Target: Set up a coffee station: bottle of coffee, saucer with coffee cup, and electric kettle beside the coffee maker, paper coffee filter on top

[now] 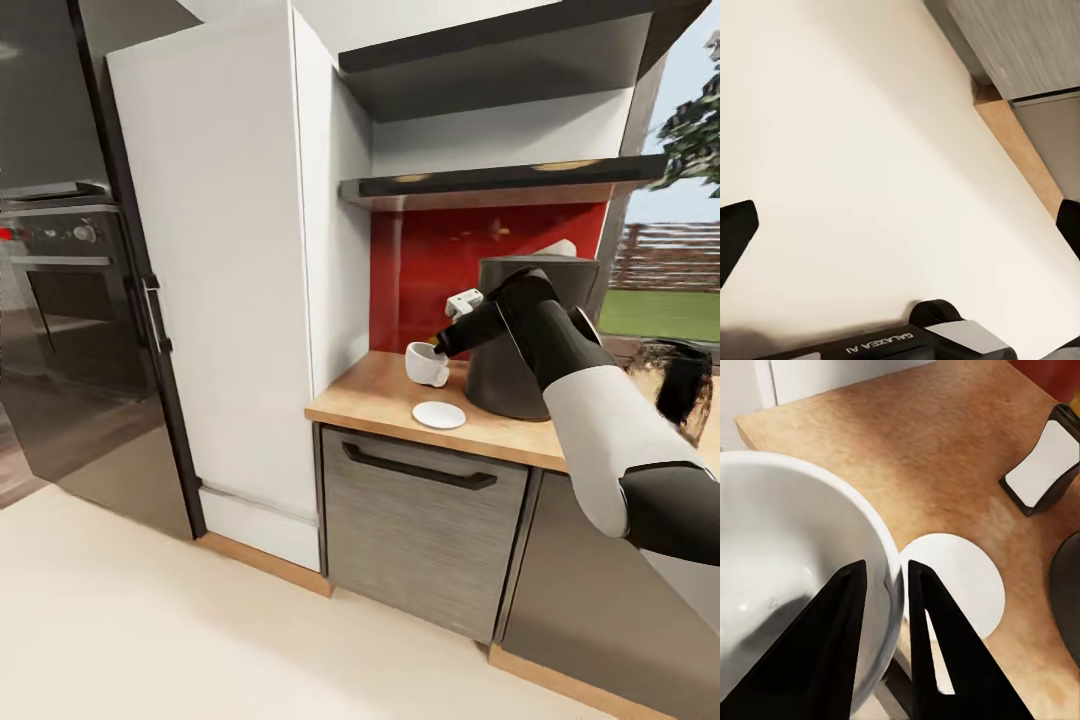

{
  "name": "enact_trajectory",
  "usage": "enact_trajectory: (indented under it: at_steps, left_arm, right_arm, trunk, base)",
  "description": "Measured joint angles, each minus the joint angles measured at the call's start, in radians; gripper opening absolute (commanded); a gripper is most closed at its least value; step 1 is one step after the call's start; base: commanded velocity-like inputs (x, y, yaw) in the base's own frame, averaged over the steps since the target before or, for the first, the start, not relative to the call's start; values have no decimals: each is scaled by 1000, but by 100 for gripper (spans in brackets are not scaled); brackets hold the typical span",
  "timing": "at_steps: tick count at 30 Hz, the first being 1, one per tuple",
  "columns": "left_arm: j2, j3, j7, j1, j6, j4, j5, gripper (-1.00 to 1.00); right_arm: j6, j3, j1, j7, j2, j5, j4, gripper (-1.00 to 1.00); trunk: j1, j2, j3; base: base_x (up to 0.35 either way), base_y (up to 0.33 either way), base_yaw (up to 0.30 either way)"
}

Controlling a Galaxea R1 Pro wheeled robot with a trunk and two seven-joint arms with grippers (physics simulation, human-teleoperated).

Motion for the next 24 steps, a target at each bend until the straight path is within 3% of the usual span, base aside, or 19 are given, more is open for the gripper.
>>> enact_trajectory:
  at_steps: [6, 24]
  left_arm:
    - [0, 0, 1, 0, 0, 0, 0, 100]
    - [26, 0, 7, 12, -1, 1, 0, 100]
  right_arm:
    - [0, 0, 0, 0, 0, 1, 1, -100]
    - [0, -1, 0, -1, 0, 1, 1, -100]
  trunk:
    - [0, 0, 2]
    - [0, 0, 10]
  base:
    - [0, 178, -185]
    - [16, 25, -176]
